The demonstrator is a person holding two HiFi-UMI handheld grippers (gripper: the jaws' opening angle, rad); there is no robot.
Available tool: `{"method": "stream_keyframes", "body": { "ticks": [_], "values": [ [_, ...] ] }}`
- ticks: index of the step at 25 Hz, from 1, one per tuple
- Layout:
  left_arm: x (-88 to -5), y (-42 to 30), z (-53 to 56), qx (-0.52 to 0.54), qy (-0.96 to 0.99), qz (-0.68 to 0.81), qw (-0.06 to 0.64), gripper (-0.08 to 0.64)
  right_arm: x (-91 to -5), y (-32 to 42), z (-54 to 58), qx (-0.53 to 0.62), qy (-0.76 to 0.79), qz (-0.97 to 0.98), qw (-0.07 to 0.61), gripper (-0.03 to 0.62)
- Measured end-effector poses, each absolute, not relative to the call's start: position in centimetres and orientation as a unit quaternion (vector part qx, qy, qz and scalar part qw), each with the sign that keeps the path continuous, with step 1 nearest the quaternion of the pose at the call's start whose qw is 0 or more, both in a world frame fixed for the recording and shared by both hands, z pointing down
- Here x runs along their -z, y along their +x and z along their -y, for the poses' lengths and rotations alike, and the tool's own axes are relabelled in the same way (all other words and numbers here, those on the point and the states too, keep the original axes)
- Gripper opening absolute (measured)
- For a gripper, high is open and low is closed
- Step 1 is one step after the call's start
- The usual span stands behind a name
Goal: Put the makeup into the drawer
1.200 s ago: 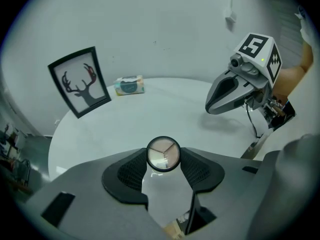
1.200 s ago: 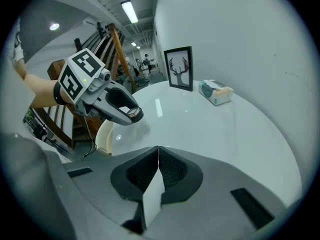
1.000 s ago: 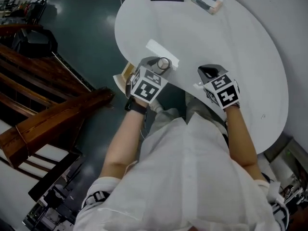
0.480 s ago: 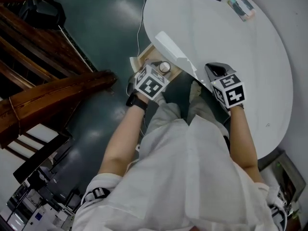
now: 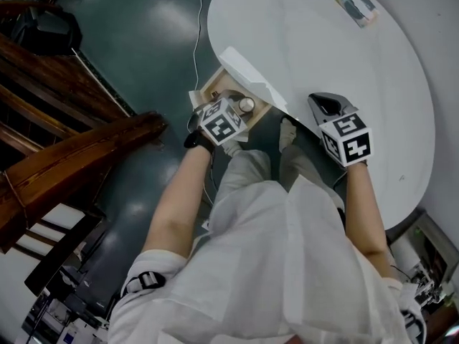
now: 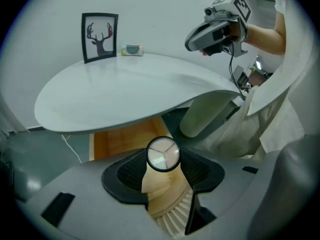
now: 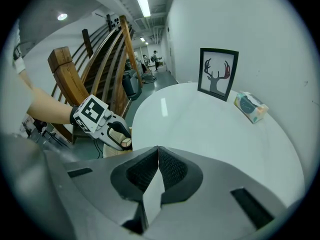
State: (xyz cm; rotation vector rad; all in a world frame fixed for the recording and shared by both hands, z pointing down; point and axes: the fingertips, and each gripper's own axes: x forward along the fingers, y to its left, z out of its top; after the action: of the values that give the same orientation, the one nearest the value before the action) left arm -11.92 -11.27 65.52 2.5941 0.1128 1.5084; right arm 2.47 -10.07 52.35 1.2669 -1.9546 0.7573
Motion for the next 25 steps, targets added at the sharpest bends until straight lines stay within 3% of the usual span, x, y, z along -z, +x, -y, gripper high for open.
{"method": "stream_keyframes", "body": {
  "ticks": [14,25],
  "values": [
    [-74.4,-11.9,10.8,-0.551,0.814,-0.179,-0.047,0.222,-52.9,2.8,9.5,-0.309,0.526,0.719,0.334,0.011],
    [-77.2,-11.2,11.0,-0.566,0.798,-0.204,-0.037,0.233,-54.0,2.8,8.5,-0.323,0.53,0.708,0.338,0.01]
  ]
}}
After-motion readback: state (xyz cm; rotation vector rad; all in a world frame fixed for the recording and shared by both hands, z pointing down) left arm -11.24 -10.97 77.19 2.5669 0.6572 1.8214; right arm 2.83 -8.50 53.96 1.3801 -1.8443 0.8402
